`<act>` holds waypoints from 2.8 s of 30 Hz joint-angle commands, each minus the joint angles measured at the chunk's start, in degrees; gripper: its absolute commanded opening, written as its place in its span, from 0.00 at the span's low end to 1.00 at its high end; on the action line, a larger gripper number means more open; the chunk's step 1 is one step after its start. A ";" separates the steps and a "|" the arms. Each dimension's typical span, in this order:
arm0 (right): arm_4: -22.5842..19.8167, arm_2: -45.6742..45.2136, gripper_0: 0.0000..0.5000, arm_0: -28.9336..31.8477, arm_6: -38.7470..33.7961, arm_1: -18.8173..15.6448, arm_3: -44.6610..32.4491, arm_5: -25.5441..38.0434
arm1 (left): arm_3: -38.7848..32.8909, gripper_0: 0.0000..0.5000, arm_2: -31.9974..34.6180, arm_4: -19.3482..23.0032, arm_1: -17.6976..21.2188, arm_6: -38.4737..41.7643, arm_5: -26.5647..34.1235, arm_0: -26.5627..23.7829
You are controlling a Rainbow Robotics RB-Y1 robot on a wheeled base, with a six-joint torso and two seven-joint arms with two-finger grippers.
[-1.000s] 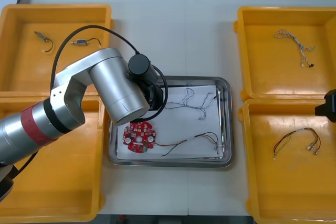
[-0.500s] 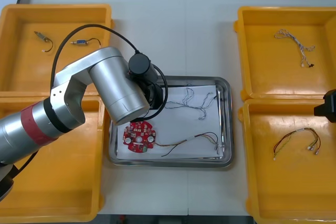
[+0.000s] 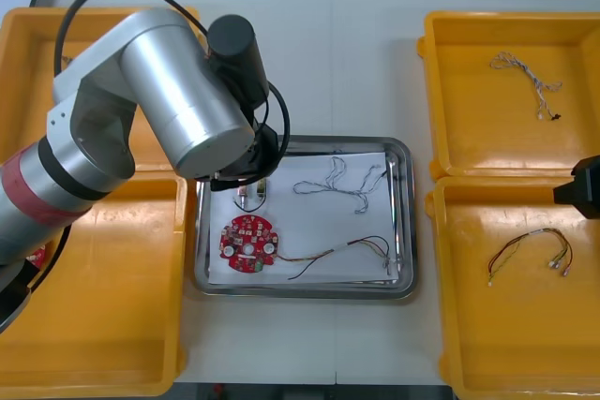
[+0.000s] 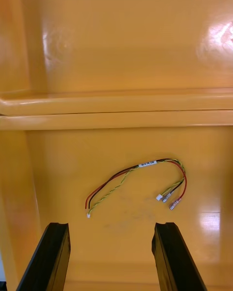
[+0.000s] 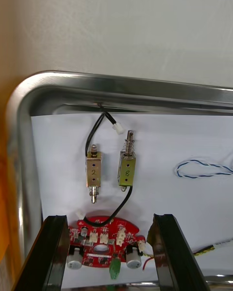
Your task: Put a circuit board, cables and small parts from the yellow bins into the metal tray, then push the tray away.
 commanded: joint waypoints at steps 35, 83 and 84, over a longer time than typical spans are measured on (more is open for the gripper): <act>-3.67 39.26 1.00 -19.10 12.53 -0.95 -7.11 -7.46 | -12.20 1.00 34.46 22.22 21.94 -32.57 7.35 15.04; 9.60 88.66 1.00 -47.31 25.45 16.19 18.64 -16.69 | -17.56 1.00 44.04 18.45 23.26 -33.80 7.35 27.25; 9.51 88.92 1.00 -47.31 25.37 16.28 18.64 -16.69 | -17.56 1.00 44.04 18.45 23.26 -33.89 7.35 27.34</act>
